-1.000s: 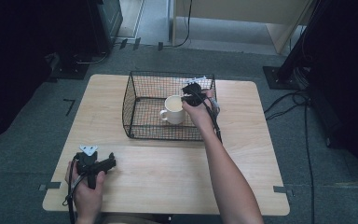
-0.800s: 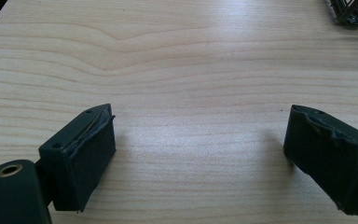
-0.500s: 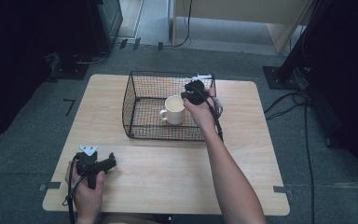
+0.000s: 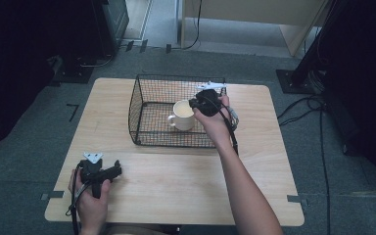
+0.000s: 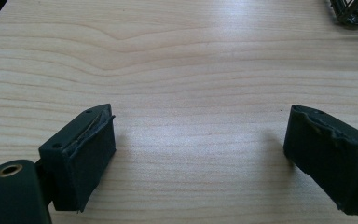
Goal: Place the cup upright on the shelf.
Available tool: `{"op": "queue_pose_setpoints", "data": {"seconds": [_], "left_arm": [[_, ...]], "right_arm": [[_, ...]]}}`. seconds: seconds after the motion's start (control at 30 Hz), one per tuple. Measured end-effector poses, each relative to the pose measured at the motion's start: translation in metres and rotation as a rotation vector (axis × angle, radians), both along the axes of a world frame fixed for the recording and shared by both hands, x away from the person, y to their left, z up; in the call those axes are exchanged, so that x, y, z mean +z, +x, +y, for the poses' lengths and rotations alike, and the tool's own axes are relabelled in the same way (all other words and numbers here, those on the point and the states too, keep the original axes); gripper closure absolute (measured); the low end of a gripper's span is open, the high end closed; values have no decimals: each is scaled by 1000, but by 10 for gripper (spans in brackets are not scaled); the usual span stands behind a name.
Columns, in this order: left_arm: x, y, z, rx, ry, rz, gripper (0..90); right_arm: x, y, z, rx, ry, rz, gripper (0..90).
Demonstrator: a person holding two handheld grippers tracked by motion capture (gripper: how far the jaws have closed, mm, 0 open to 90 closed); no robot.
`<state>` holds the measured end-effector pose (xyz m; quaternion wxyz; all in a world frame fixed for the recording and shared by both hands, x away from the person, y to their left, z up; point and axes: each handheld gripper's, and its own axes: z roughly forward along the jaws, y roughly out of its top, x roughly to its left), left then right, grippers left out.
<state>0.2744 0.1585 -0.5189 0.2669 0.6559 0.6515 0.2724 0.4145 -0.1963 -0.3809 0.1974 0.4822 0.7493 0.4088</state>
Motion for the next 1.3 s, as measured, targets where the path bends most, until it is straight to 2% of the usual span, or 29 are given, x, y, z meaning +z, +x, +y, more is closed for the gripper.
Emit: {"op": "queue_pose_setpoints", "data": {"seconds": [0.3, 0.43, 0.6, 0.67, 0.73, 0.87, 0.97, 1.3], "left_arm": [[0, 0, 0, 0, 0, 0, 92], [0, 0, 0, 0, 0, 0, 92], [0, 0, 0, 0, 0, -1, 92], [0, 0, 0, -1, 0, 0, 92], [0, 0, 0, 0, 0, 0, 92], [0, 0, 0, 0, 0, -2, 92], [0, 0, 0, 0, 0, -2, 92], [0, 0, 0, -1, 1, 0, 92]], "right_arm": [[1, -24, -12, 12, 20, -36, 780], [0, -35, -20, 18, 62, -46, 686], [-2, -50, -31, 37, 92, -50, 492], [-2, -56, -35, 51, 92, -63, 375], [-3, -63, -37, 50, 72, -70, 229], [-7, -76, -42, 65, 56, -73, 4], [-10, -87, -49, 81, 62, -81, 0], [-22, -121, -75, 49, 54, -101, 0]]}}
